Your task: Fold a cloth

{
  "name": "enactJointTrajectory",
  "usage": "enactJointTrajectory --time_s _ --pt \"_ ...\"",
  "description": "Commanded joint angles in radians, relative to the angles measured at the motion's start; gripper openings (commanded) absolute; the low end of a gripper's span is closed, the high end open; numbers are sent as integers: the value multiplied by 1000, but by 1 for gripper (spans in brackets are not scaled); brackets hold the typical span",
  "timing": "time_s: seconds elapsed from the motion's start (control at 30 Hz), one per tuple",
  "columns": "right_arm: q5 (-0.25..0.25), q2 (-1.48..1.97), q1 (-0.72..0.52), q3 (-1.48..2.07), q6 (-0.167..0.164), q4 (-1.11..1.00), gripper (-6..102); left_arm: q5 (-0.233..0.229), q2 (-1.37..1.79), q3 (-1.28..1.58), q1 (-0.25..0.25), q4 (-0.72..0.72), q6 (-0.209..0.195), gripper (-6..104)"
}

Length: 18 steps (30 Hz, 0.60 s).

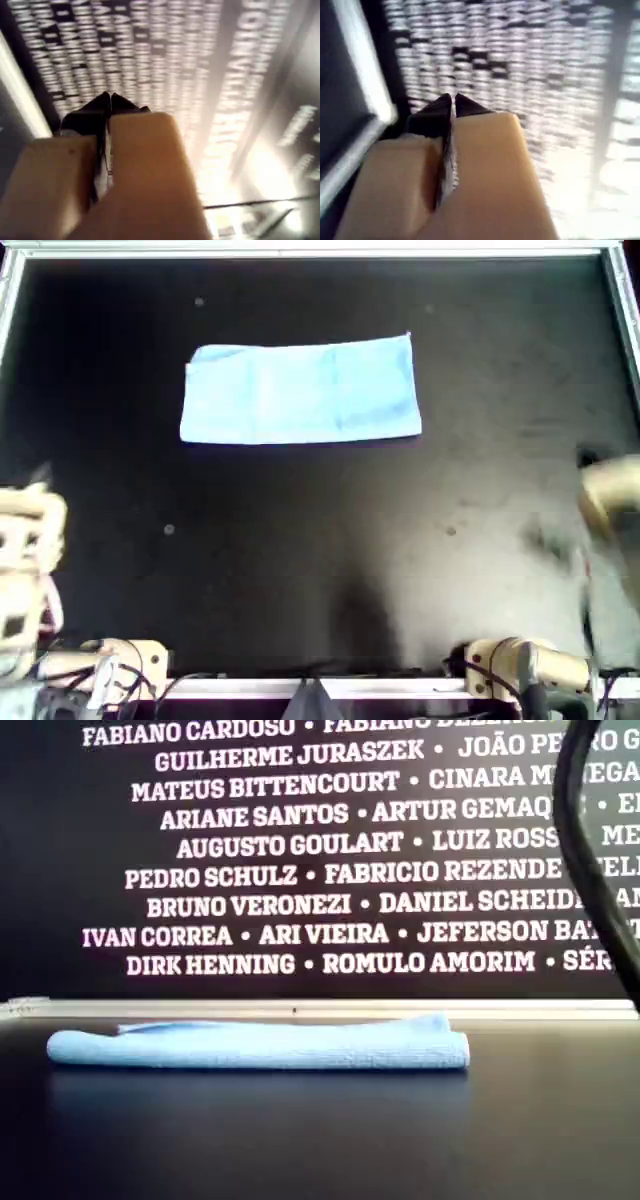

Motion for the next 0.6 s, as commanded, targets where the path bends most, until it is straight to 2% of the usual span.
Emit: enactJointTrajectory --time_s 0.0,0.1,0.17,0.43,0.57 --pt "-6 104 3 328 5 -360 2 2 -9 95 11 -26 -5 0" --pt "-6 166 -5 552 5 -557 2 2 -9 202 11 -101 -5 0" --pt "-6 187 -5 669 -9 -657 2 2 -9 281 20 -199 5 0" --pt "-5 158 -8 945 -11 -985 2 -9 -9 647 25 -611 12 0" --pt "-5 156 -5 1058 -12 -1104 2 -14 -9 752 26 -678 12 0"
